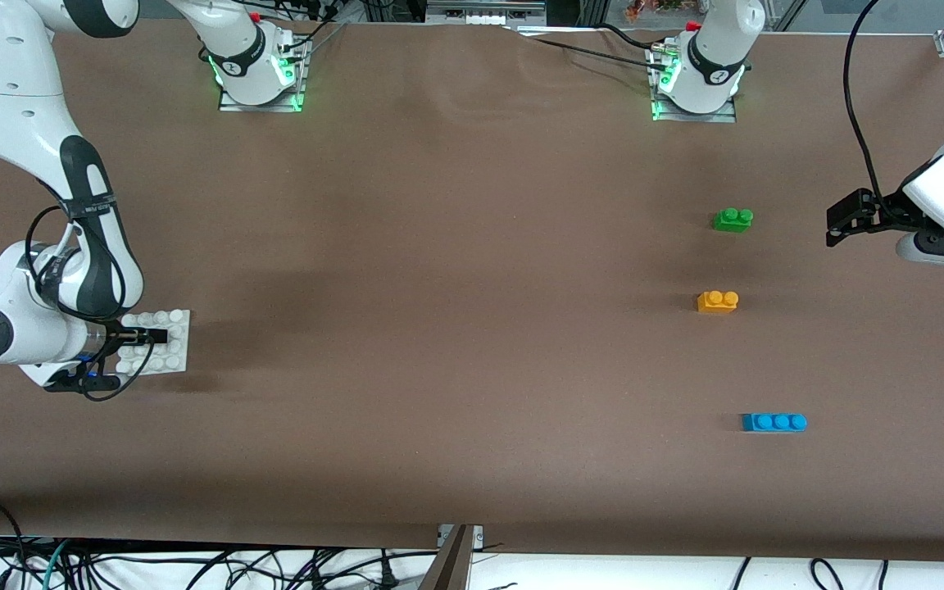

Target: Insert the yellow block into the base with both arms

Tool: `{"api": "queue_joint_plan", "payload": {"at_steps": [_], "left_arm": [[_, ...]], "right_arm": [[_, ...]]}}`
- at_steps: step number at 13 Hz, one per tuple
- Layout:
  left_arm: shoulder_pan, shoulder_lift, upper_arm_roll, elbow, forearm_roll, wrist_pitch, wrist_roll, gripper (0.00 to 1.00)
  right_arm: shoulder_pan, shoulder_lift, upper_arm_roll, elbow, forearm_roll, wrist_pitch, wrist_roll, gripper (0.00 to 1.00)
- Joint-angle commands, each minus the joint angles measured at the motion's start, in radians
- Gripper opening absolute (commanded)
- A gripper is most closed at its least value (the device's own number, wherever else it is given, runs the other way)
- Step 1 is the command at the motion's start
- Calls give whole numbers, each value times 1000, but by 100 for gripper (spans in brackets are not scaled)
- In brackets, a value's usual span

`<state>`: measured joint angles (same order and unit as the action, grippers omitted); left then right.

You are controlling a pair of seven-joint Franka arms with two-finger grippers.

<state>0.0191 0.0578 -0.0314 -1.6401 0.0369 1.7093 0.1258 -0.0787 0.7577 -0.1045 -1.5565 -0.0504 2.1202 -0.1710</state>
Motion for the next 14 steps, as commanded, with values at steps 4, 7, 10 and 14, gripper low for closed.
{"api": "queue_joint_plan", "payload": {"at_steps": [4, 7, 10, 14], "left_arm": [[-2, 7, -4, 23, -18, -19, 2, 100], [-2, 5, -4, 23, -18, -19, 2, 100], [-2, 5, -4, 23, -18, -19, 2, 100], [-2, 7, -4, 23, -18, -17, 2, 100]], "right_arm": [[0, 15, 6, -66, -42, 130, -21, 100], [36, 35, 22, -66, -25, 173, 1, 100], [104, 37, 29, -59, -5, 184, 66, 100], [247, 37, 31, -56, -3, 184, 213, 100]]}}
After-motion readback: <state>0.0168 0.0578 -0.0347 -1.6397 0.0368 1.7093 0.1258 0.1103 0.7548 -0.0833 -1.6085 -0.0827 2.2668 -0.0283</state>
